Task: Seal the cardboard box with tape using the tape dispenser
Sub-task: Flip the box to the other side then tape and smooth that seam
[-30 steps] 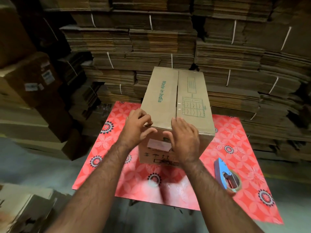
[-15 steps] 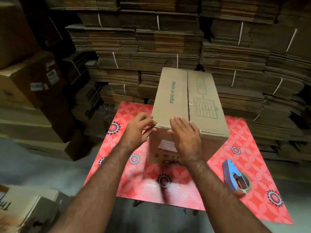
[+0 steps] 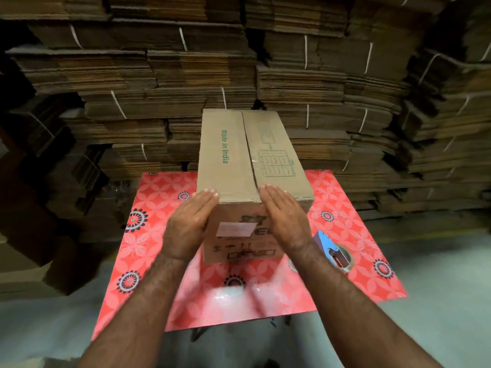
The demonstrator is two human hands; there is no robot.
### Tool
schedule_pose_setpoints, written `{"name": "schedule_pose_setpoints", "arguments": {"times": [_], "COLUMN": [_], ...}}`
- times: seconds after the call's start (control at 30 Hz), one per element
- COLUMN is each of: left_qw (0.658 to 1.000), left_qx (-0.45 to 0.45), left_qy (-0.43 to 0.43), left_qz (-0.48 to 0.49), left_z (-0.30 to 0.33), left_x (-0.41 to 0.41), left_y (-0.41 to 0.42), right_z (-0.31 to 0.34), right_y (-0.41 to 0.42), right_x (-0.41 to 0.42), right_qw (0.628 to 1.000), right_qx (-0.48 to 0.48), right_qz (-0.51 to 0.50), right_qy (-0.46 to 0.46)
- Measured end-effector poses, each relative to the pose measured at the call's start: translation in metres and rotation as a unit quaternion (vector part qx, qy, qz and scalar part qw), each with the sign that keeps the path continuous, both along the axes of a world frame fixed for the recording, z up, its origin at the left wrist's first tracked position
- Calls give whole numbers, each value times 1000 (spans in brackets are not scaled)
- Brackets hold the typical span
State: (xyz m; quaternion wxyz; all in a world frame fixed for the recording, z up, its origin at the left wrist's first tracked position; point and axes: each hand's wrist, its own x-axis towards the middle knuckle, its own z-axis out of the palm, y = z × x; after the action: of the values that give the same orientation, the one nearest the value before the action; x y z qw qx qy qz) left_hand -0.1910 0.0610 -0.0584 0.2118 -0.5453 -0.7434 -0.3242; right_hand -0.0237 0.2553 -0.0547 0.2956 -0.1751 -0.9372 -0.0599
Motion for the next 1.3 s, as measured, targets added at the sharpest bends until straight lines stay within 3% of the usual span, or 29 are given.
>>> {"name": "schedule_pose_setpoints", "arguments": {"times": [0.33,0.6,0.9,0.97,1.03,1.13,1.2,1.3], "left_qw": [1000,995,996,997,998,998,998,997], "left_qx": [-6,-87,-80,-72,-64,-51,-51,-57], "left_qy": [1,30,42,26,6,-17,-27,-32], "left_qz": [28,-27,6,14,18,28,31,29], "left_z": [10,24,16,15,15,16,16,16], "left_x": [9,26,19,22,26,28,29,27], "left_y": [-1,51,40,40,42,45,45,45], "right_z": [3,9,-6,-10,-11,-6,-2,-8], "right_y": [31,-6,64,59,41,24,20,17], "right_x": [47,-17,40,39,31,16,10,6], "right_qw": [992,999,999,996,974,889,837,820], "right_qx": [-34,26,-11,-57,-178,-356,-408,-423], "right_qz": [-122,29,19,10,0,-74,-119,-139], "right_qy": [6,-2,33,66,142,278,344,360]}}
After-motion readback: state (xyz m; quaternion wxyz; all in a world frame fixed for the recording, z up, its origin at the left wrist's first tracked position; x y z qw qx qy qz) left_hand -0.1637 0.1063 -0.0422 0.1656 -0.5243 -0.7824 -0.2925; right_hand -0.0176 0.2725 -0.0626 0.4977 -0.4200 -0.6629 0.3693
